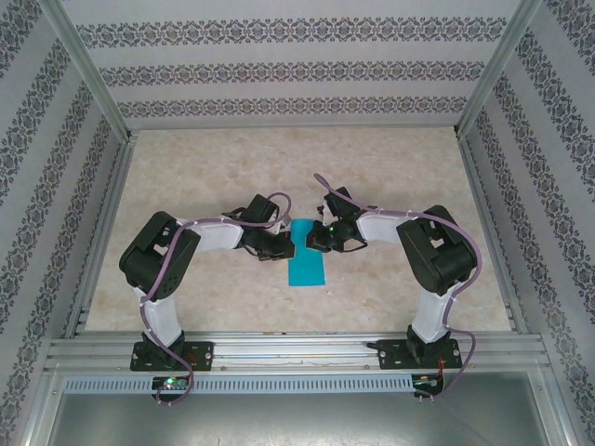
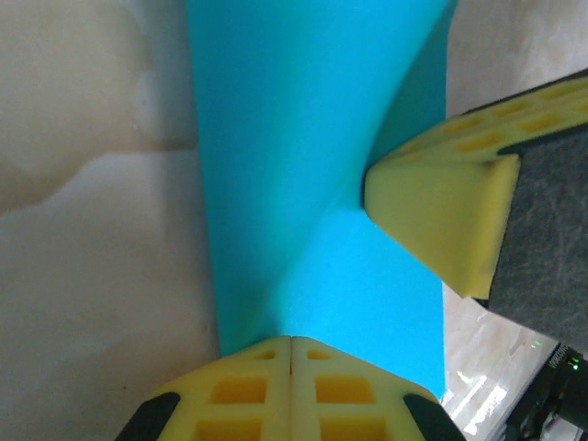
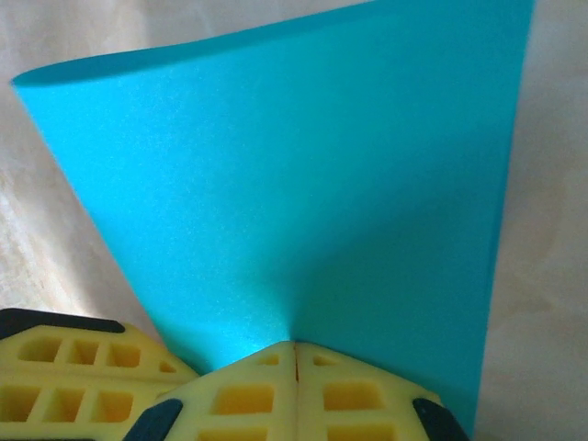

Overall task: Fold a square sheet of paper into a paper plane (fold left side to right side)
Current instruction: Hold the square sheet of paper at the center of the table.

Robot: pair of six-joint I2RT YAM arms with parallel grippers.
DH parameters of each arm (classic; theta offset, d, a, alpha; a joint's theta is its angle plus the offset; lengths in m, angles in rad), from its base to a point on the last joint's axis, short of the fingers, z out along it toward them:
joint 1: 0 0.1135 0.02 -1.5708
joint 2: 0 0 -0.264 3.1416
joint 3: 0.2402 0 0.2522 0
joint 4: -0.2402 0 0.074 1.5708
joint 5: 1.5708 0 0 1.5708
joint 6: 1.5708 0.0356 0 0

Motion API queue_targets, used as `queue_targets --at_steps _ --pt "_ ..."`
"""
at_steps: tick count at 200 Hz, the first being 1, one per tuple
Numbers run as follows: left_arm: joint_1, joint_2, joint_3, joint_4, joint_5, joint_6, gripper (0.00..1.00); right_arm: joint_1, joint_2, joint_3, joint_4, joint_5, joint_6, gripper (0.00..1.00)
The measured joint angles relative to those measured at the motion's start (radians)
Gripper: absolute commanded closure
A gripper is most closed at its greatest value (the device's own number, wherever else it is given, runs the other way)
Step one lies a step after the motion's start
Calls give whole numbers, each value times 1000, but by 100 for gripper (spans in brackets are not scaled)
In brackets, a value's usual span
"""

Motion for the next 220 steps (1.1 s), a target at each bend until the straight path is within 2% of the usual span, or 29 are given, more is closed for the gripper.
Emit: queue_targets --at_steps 84,135,162,220 --pt "-24 0 -6 8 -49 -3 99 0 -16 39 -74 39 0 97" --pt "-29 -5 -10 12 -59 -14 99 0 -185 -8 -104 63 9 100" --pt "-30 -5 -10 11 -61 -14 99 29 -264 -91 -104 63 35 100" --pt "-30 -5 -10 12 -61 -19 99 114 -221 -138 -112 73 67 100"
